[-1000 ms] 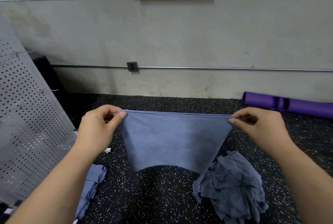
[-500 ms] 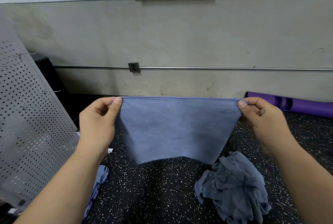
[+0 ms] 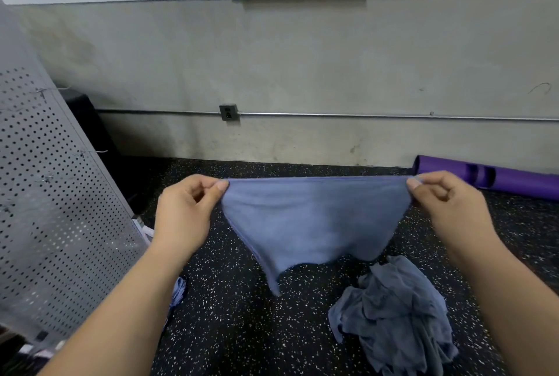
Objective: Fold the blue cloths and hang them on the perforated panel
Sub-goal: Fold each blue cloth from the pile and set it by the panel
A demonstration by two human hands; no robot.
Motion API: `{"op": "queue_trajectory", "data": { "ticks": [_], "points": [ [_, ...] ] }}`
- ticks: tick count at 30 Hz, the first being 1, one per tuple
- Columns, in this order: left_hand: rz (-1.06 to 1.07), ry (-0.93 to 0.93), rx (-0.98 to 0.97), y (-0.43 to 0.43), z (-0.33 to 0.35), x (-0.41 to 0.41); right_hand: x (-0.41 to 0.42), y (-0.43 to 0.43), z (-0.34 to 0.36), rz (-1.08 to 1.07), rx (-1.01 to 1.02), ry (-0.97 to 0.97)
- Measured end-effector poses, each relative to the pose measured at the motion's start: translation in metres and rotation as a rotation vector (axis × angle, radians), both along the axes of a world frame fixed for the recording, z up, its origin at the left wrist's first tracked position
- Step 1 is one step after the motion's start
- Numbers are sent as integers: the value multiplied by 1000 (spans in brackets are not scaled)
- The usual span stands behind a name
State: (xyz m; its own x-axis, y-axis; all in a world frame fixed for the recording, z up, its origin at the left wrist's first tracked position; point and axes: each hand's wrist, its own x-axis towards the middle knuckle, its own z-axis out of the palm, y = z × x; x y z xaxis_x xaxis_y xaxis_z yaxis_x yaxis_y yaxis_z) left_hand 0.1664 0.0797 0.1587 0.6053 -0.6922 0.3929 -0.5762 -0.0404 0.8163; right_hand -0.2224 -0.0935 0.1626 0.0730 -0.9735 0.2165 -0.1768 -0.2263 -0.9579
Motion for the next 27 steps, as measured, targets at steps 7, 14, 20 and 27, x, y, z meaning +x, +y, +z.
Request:
{"op": "queue_trajectory", "data": {
  "ticks": [7, 14, 20, 27],
  "points": [
    [0, -50, 70, -1, -4, 3, 1, -2, -8, 6, 41, 54],
    [-18, -27, 37, -2, 0, 1, 3, -3, -5, -7, -7, 19],
    [-27, -4, 31, -1, 2, 0, 5, -1, -2, -1, 2, -25],
    [-18, 41, 15, -1, 2, 0, 6, 4, 1, 14, 9, -42]
  ]
}}
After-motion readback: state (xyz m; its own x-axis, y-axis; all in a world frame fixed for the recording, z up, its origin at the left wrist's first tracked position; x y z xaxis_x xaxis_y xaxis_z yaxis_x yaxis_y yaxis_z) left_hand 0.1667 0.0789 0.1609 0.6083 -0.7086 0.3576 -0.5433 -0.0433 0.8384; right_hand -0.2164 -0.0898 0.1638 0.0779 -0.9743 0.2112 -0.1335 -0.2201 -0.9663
